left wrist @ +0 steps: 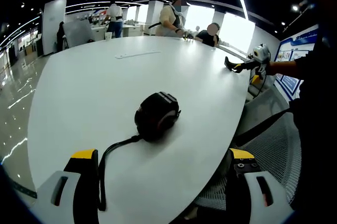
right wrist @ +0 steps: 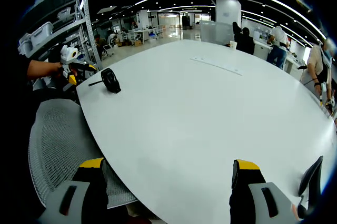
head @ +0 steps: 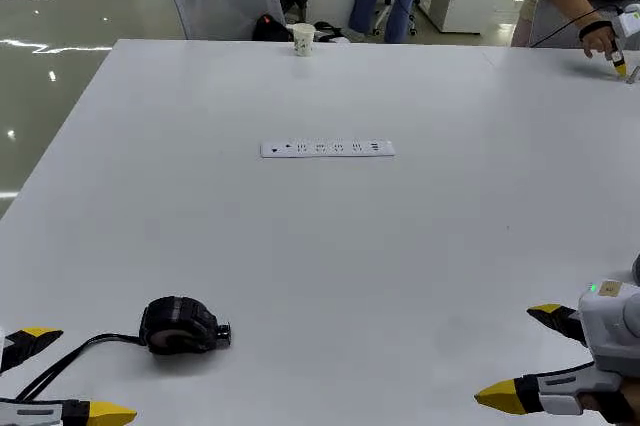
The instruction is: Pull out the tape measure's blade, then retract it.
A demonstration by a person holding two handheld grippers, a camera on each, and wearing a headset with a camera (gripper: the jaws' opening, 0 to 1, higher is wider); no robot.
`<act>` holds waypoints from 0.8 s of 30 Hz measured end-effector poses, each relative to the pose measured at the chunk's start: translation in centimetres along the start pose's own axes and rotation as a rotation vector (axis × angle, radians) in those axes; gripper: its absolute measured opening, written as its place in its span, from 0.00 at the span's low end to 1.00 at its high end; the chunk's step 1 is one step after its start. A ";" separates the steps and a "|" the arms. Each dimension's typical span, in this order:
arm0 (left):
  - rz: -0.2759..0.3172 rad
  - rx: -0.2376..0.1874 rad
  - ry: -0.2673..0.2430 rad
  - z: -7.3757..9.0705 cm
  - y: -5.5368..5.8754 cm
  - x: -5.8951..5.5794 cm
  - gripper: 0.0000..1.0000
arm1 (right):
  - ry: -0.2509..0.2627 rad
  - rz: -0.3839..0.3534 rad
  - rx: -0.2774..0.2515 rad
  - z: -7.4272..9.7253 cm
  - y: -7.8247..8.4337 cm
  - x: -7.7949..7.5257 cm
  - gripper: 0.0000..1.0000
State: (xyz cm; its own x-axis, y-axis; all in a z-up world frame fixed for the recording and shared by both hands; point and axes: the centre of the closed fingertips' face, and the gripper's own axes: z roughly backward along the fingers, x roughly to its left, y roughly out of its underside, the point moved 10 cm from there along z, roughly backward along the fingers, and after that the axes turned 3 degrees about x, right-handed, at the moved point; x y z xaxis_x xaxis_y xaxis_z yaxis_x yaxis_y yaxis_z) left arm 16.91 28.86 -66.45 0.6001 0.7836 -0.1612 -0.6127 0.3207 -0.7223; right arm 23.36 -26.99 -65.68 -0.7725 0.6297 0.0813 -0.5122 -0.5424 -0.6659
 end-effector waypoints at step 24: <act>-0.215 0.171 0.150 -2.6 -3.3 0.8 0.99 | -0.108 0.160 0.062 -3.8 -2.5 0.8 0.99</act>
State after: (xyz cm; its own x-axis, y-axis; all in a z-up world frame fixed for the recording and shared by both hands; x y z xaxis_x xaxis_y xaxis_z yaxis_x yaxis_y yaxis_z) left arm 20.73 27.02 -65.93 0.7867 0.6049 -0.1235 -0.5337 0.5657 -0.6287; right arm 25.45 -23.03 -66.82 -0.8800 0.4713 0.0594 -0.3992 -0.6659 -0.6303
